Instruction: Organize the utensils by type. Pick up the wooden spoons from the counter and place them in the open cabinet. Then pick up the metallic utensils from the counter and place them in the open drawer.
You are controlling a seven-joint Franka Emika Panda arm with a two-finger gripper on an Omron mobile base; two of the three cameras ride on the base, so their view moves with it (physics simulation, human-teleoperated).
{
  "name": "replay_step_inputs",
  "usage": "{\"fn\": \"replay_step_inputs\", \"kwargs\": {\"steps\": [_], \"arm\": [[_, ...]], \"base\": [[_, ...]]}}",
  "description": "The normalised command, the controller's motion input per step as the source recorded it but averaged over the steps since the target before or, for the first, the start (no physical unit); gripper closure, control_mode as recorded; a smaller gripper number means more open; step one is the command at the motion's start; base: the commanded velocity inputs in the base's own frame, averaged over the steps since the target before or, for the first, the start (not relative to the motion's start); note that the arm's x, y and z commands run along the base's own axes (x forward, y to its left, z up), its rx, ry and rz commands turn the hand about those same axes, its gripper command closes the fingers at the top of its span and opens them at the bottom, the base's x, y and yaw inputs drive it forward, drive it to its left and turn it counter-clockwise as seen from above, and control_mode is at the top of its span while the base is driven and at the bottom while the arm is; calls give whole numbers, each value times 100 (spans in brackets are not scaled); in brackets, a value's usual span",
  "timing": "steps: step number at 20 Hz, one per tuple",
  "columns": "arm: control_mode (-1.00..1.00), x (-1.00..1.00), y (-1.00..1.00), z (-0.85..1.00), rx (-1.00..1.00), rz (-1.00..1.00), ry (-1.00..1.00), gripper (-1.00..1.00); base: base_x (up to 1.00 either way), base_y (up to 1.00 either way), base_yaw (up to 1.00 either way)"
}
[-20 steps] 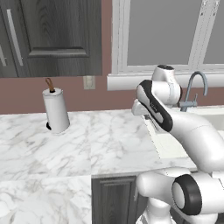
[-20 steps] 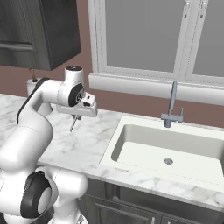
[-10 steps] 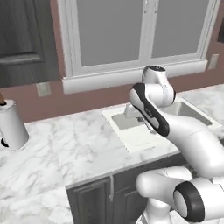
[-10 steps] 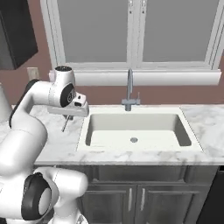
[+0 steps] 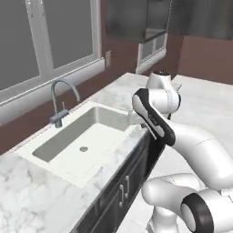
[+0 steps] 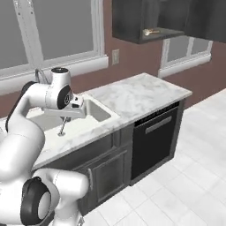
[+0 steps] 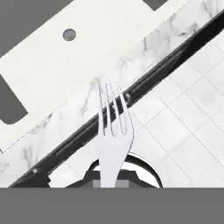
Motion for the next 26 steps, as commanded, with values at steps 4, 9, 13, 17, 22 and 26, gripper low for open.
{"fn": "replay_step_inputs", "kwargs": {"steps": [4,9,13,17,22,26], "arm": [[100,0,0,0,0,0,0,100],[100,0,0,0,0,0,0,100],[100,0,0,0,0,0,0,100],[100,0,0,0,0,0,0,100],[100,0,0,0,0,0,0,100],[100,0,0,0,0,0,0,100]], "base": [[0,0,-100],[0,0,-100],[0,-1,-100],[0,-4,-100],[26,-3,-90],[78,14,-56]]}}
